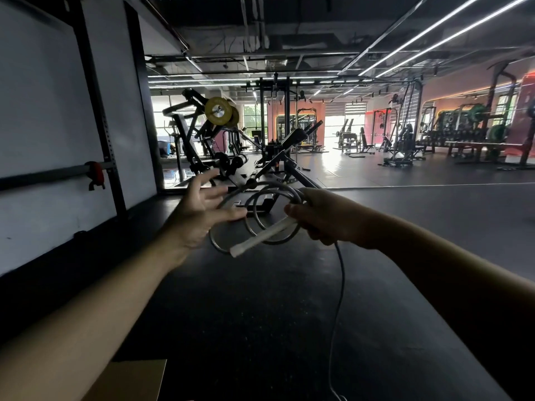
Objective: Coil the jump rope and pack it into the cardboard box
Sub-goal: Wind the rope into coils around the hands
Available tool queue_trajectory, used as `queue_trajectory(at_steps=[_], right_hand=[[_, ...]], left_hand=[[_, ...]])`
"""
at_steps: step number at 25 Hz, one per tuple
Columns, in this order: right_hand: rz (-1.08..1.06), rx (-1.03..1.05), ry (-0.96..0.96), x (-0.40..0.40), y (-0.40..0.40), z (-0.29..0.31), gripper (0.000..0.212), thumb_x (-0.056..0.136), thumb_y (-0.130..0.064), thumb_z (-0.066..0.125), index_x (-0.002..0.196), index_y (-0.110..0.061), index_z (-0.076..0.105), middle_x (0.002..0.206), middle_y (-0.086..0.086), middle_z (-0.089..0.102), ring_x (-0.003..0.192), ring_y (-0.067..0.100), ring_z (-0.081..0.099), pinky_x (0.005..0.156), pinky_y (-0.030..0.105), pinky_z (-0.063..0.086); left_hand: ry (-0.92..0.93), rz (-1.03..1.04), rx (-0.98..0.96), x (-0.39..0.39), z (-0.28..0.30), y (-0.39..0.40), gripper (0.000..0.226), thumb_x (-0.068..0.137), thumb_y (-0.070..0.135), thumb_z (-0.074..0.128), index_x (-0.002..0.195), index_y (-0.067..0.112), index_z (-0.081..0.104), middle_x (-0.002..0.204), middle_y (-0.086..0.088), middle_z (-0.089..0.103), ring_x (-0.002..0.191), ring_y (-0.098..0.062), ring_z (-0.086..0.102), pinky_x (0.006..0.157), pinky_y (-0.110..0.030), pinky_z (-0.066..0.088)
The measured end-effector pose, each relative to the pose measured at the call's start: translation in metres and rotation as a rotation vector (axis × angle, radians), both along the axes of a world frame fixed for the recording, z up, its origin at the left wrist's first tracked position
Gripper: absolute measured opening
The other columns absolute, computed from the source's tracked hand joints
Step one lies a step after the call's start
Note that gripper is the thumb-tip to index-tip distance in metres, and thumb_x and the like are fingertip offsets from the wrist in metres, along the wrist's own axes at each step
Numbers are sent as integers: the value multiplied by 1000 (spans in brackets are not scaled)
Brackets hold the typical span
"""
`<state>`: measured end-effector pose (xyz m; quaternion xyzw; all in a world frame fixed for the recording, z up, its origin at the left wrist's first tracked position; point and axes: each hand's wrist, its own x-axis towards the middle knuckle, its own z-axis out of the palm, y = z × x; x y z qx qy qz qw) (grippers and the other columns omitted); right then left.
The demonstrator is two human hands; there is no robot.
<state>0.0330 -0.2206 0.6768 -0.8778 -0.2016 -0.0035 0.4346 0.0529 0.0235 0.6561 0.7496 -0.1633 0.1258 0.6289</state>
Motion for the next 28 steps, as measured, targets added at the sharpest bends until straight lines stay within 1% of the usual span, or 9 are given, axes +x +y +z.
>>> queue_trajectory(at_steps=[3, 6, 10, 13, 15, 19, 22, 24, 28], right_hand=[[24, -189, -16, 1, -2, 12, 25, 102, -33, 54, 111, -9, 56, 74, 3, 49, 53, 9, 45, 42, 22, 34], [63, -324, -130, -4, 6, 21, 27, 102, -32, 56, 112, -8, 56, 81, 7, 56, 55, 10, 48, 42, 20, 36], [88, -229, -192, -8, 4, 18, 30, 98, -37, 61, 116, -21, 44, 76, 3, 59, 48, 3, 46, 42, 18, 38], [105, 52, -101, -7, -5, 14, 36, 95, -36, 66, 115, -19, 42, 75, 9, 57, 52, 10, 44, 43, 24, 34], [120, 188, -83, -5, -11, 13, 31, 97, -28, 66, 114, -16, 44, 74, 7, 54, 55, 12, 41, 45, 24, 32], [102, 225, -195, -6, -12, -1, 25, 96, -32, 66, 104, -11, 55, 71, 11, 54, 55, 17, 42, 44, 24, 32], [55, 209, -204, -8, -15, -16, 36, 95, -39, 64, 100, -4, 56, 61, 5, 52, 48, 16, 41, 41, 25, 35], [21, 226, -127, -8, -28, -23, 47, 94, -49, 61, 91, -2, 60, 61, 4, 51, 49, 17, 46, 45, 28, 41], [-16, 397, 23, -8, -38, -43, 62, 95, -61, 51, 102, -2, 66, 79, 12, 54, 66, 25, 51, 61, 37, 47]], left_hand=[[-239, -103, 618, -10, 36, -17, 113, 60, 42, 90, 151, 40, 23, 153, 11, 42, 135, -5, 35, 99, -19, 28], [-228, -215, 856, -14, 47, -51, 104, 61, 40, 93, 146, 39, 34, 137, 13, 60, 119, -2, 54, 89, -12, 39], [-179, -239, 689, -6, 34, -66, 97, 63, 26, 94, 144, 29, 42, 126, 12, 66, 115, -6, 62, 93, -20, 51], [-156, -288, 495, 0, 19, -62, 62, 76, 21, 86, 130, 11, 57, 116, -9, 73, 106, -24, 72, 99, -48, 54], [-153, -295, 464, -4, 13, -63, 41, 86, 10, 75, 124, 4, 61, 111, -14, 74, 96, -27, 75, 94, -38, 56], [-178, -278, 443, -13, 8, -65, 32, 93, 8, 67, 123, 2, 59, 108, -14, 74, 91, -18, 74, 72, -9, 49], [-162, -292, 522, -15, 7, -59, 29, 95, 21, 66, 122, 11, 62, 102, -10, 76, 79, -7, 74, 69, -8, 48], [-84, -281, 474, -12, 6, -52, 28, 96, 29, 63, 117, 10, 61, 94, -15, 77, 47, -7, 56, 47, -17, 42], [24, -204, -31, -6, 1, -48, 27, 99, 30, 58, 114, 7, 54, 89, -15, 79, 37, -7, 30, 40, -20, 29]])
